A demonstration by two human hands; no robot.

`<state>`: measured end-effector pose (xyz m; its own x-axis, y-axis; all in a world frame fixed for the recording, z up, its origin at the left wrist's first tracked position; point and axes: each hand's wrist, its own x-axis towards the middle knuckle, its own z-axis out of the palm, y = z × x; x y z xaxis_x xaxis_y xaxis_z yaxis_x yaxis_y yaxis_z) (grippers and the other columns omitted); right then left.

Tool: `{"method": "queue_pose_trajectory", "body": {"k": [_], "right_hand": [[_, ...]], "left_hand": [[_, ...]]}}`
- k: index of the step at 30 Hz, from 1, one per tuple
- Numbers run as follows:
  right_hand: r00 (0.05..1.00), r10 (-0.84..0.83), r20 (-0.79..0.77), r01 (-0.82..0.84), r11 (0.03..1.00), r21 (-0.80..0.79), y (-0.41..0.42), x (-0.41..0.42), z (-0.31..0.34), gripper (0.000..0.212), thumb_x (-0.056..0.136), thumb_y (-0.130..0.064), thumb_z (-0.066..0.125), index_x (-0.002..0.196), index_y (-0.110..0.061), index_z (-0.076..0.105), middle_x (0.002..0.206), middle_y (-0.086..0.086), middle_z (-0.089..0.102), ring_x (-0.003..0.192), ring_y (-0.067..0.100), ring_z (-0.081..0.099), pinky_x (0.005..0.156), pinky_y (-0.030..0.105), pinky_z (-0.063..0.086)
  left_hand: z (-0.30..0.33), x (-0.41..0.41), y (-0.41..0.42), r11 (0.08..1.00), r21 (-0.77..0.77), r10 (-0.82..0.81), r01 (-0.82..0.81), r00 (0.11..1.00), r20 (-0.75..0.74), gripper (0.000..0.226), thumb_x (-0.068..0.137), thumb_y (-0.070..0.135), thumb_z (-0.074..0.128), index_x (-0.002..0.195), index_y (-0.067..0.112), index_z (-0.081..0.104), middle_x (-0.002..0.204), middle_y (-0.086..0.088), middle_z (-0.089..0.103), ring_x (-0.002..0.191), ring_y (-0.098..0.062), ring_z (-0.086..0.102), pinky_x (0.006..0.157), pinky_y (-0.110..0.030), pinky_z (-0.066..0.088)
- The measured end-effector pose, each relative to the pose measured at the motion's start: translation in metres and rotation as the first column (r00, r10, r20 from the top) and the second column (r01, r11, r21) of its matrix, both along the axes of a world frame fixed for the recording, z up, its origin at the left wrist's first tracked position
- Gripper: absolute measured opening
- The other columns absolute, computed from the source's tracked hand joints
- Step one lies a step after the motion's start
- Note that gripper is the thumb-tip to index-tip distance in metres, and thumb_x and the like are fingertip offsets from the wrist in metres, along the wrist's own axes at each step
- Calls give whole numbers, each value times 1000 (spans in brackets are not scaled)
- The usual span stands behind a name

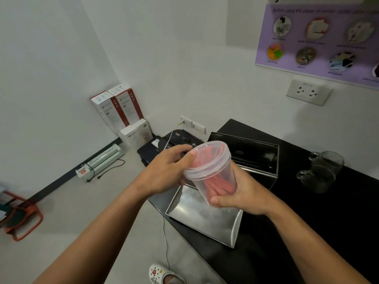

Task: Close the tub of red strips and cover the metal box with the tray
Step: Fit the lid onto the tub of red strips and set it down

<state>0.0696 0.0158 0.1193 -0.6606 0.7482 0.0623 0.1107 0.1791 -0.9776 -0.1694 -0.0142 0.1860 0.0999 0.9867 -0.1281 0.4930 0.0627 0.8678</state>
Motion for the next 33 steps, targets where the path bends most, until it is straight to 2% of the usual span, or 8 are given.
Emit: {"method": "queue_pose_trajectory", "body": {"k": [5,8,10,14,19,23,27,33], "right_hand": [[994,5,106,-2,1000,-27,-4,22,-2,94,78,-71,76,158,-43,36,151,-22,55,143,5,52,116,29,46],[989,-57,137,60,998,-19,-1,48,0,73,86,-83,54,150,-48,53,150,-20,59,143,4,52,119,35,42],[969,-182,164,191,981,-42,-1,64,2,63,87,-87,46,133,-49,68,133,-16,72,127,3,64,112,39,48],[899,-312,306,344,937,-57,-5,93,1,56,95,-74,47,99,-32,83,92,-5,80,89,14,76,95,51,60],[778,-359,516,427,904,-14,-14,129,-16,18,102,-32,67,98,-30,84,91,-1,83,86,14,79,90,46,64],[696,-387,605,498,867,-20,-26,152,-29,16,102,-27,68,97,-30,83,87,3,82,82,16,79,89,45,63],[675,-397,622,542,839,-52,-38,170,-40,13,100,-21,70,104,-29,80,84,2,82,80,16,80,85,41,65],[651,-375,660,558,826,-80,-45,197,-57,13,98,-19,72,109,-26,77,86,-5,82,79,8,79,70,22,61]], "left_hand": [[-28,15,4,995,-78,77,-67,987,141,26,110,24,49,110,26,76,67,2,70,54,-17,62,48,-26,51],[-46,33,6,995,-77,79,-69,987,137,25,111,25,49,117,25,74,81,-4,72,58,-15,64,50,-25,53],[-58,48,7,998,-55,51,-45,991,121,26,111,28,49,123,27,72,95,-2,74,65,-14,69,54,-25,57],[-79,83,8,1000,-19,-22,24,994,106,27,110,36,50,126,36,71,102,14,76,86,-8,76,63,-25,61],[-103,123,8,985,-76,-141,153,979,150,24,106,46,53,122,46,71,92,15,78,74,-6,76,63,-24,62],[-129,144,10,961,-202,-156,186,975,157,28,108,34,54,129,30,72,86,-5,75,67,-11,68,67,-34,63],[-147,163,7,929,-277,-216,246,967,135,28,108,32,55,132,26,69,99,-20,75,70,-14,67,63,-27,60],[-166,180,-1,892,-315,-307,325,946,107,31,107,31,58,137,31,62,89,-11,73,69,-9,66,65,-27,59]]}}
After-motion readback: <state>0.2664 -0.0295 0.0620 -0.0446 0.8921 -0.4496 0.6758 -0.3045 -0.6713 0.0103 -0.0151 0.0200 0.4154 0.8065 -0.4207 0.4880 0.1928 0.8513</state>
